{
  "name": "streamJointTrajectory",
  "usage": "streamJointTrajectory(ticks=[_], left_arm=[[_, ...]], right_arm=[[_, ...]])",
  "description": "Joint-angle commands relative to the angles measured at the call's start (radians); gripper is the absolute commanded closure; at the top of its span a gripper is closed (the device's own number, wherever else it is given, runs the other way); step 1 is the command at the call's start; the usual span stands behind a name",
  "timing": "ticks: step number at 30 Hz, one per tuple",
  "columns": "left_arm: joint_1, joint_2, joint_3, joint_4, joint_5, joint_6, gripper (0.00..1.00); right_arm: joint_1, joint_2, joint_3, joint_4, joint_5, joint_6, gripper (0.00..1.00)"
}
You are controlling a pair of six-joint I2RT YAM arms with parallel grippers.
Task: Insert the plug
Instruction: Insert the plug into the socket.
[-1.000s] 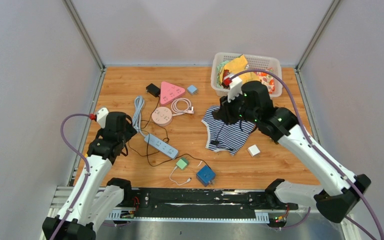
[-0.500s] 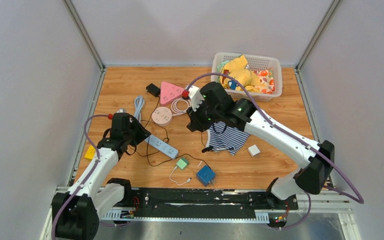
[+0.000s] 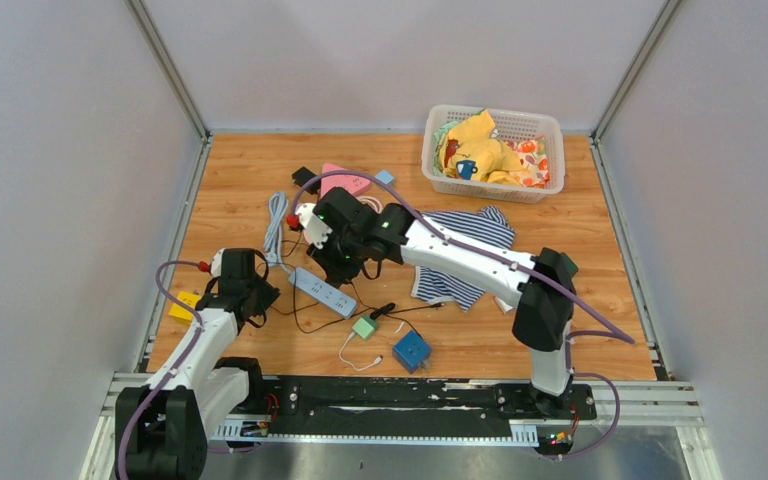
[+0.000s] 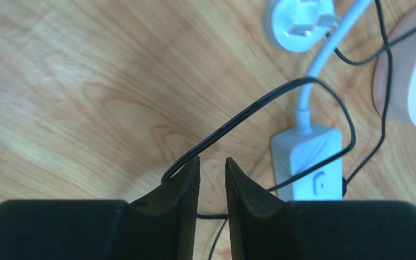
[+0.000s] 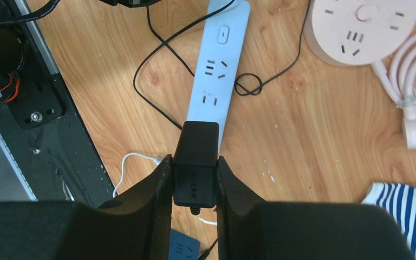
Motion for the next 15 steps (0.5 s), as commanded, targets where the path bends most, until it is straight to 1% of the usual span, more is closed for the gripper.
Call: streamJointTrajectory(ticks=[1, 9, 15], left_arm=[[0.043, -0.036, -0.029, -0.017, -0.088, -0.04, 0.74], [0.068, -0.044, -0.041, -0.009, -0.064, -0.047, 0.72], [0.089, -0.048, -0.07, 0.011, -0.01, -0.07, 0.72]], right_arm=[[0.03, 0.107, 0.114, -0.09, 0.015, 0.02, 1.0], [0.058, 0.247, 0.248, -0.16, 0.03, 0.027, 1.0], [0.065, 0.34, 0.36, -0.21, 0.044, 0.037, 1.0]])
